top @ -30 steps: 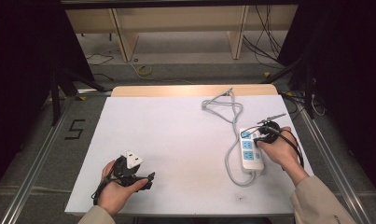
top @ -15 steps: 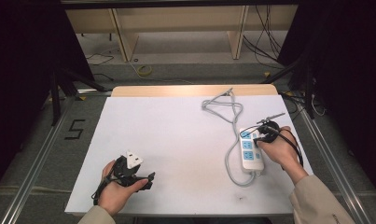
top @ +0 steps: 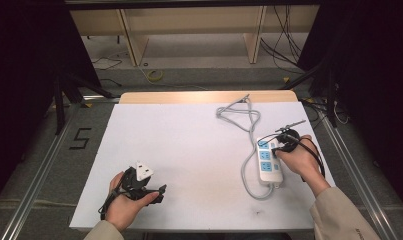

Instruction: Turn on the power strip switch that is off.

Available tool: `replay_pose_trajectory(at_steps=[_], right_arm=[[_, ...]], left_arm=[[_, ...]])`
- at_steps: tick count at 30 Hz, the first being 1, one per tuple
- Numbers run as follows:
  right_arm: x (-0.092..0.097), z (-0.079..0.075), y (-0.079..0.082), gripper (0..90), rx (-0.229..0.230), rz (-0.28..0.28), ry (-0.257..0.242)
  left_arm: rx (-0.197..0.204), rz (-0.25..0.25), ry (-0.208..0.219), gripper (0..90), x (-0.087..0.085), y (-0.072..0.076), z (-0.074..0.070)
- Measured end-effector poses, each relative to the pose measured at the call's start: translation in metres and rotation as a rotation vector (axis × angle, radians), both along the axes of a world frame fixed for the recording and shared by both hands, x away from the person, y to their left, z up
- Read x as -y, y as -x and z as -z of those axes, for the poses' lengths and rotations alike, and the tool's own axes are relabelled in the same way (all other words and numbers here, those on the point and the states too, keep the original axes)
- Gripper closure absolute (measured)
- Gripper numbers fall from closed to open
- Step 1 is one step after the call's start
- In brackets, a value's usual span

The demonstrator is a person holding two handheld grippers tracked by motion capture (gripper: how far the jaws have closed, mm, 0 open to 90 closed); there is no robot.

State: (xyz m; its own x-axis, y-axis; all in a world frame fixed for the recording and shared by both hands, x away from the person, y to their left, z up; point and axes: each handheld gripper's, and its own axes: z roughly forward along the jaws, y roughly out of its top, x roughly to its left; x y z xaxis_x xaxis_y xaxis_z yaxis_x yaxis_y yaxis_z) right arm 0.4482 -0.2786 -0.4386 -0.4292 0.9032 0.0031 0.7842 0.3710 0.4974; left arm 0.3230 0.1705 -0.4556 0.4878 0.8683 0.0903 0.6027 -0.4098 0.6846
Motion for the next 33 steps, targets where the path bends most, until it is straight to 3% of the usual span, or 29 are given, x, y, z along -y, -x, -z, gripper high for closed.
replay_pose_trajectory(at_steps=[18,21,22,23,24,30,33], right_arm=[[-0.0002,0.0001,0.0002,90.0,-0.002,-0.006,0.007],[-0.0003,-0.0002,0.0007,90.0,-0.025,-0.01,-0.02],[-0.0023,0.0,0.0021,90.0,0.017,-0.002,0.037],[-0.0023,0.0,0.0021,90.0,0.017,-0.002,0.037],[-0.0039,0.0005,0.0021,90.0,0.05,-0.004,0.083],[0.004,0.0005,-0.0002,90.0,0.016,0.013,-0.002],[0.0034,0.0003,0.0002,90.0,0.018,0.01,0.004]], left_arm=[[0.002,0.005,-0.004,15.3,0.0024,-0.0007,-0.0003],[-0.003,0.005,-0.002,15.2,0.0022,-0.0007,0.0001],[-0.003,0.006,-0.003,15.2,0.0018,-0.0008,0.0002],[-0.002,0.006,-0.004,15.2,0.0017,-0.0008,0.0001],[0.002,0.004,-0.001,15.3,0.0018,-0.0006,-0.0001],[-0.003,0.006,-0.002,15.2,0.0013,-0.0014,0.0007],[-0.002,0.005,0.0,15.2,0.002,-0.0017,0.0004]])
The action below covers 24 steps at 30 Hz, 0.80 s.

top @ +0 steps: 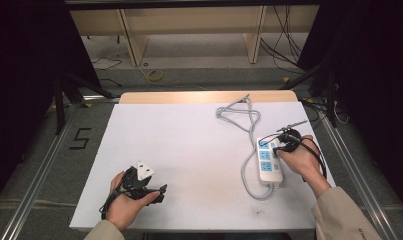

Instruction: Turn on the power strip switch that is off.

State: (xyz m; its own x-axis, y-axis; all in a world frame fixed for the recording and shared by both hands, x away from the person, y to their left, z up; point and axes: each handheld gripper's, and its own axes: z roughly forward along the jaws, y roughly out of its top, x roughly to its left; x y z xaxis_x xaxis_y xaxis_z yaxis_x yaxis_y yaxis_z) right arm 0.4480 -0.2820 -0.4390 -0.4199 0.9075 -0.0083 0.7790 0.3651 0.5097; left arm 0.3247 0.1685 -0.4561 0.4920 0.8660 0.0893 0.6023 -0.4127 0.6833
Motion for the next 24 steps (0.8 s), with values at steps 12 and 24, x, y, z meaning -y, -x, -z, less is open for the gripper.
replay_pose_trajectory(at_steps=[12,24], right_arm=[[-0.0019,-0.0002,0.0009,90.0,0.011,-0.005,0.018],[-0.0013,-0.0007,0.0017,90.0,0.011,-0.007,0.018]], left_arm=[[0.0,0.002,0.001,15.2,0.0,0.0,0.0],[0.0,0.005,-0.002,15.2,0.0007,-0.0005,-0.0001]])
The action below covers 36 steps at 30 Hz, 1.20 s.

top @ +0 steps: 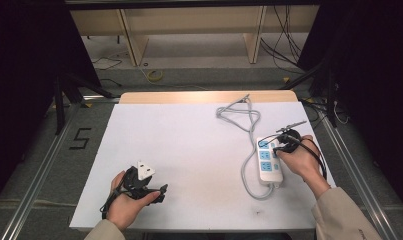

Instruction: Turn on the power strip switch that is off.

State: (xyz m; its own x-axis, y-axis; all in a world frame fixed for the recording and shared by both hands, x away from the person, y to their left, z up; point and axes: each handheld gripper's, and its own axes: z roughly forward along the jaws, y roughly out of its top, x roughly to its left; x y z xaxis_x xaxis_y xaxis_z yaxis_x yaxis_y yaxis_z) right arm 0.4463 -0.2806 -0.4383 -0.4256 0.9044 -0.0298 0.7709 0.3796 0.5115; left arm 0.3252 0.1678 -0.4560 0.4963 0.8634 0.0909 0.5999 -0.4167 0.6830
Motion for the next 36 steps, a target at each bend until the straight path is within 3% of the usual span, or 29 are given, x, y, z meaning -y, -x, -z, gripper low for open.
replay_pose_trajectory(at_steps=[17,36], right_arm=[[0.0015,-0.0014,0.0012,90.0,-0.009,-0.001,-0.012],[0.0053,-0.0091,0.0058,88.3,0.021,-0.007,-0.041]], left_arm=[[0.0,-0.001,0.0,15.3,-0.0001,-0.0003,-0.0001],[0.002,-0.008,0.006,15.2,-0.0001,-0.0002,-0.0003]])
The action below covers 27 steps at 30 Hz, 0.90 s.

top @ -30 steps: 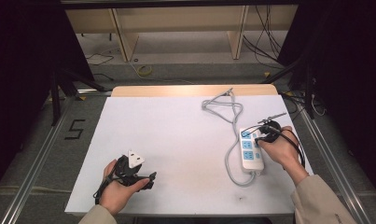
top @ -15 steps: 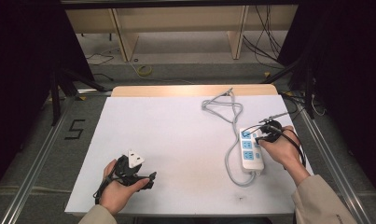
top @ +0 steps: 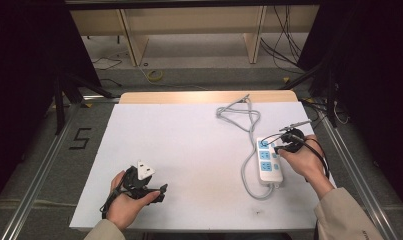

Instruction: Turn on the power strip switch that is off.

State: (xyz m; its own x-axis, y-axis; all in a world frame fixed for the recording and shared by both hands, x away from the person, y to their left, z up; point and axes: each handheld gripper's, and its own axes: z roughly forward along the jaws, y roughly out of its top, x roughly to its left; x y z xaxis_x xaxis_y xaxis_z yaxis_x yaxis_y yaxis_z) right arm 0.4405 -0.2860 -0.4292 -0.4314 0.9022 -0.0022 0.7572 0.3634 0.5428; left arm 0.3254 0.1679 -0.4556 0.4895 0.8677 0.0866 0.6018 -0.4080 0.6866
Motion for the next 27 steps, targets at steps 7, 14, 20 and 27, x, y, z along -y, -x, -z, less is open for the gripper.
replay_pose_trajectory(at_steps=[7,14,20,27], right_arm=[[0.0,-0.003,0.004,87.6,0.01,-0.008,0.001],[0.0,-0.005,0.009,83.7,0.028,-0.023,-0.008],[-0.001,-0.01,0.016,81.1,0.068,-0.037,-0.035],[-0.003,-0.009,0.025,77.8,0.069,-0.062,-0.067]], left_arm=[[0.0,-0.001,0.0,15.2,0.0,0.0,0.0],[0.001,-0.002,-0.002,15.3,-0.001,0.0,0.0],[0.0,-0.001,-0.002,15.2,0.0,0.0,0.0],[-0.001,0.0,-0.003,15.2,0.0,0.0,0.0]])
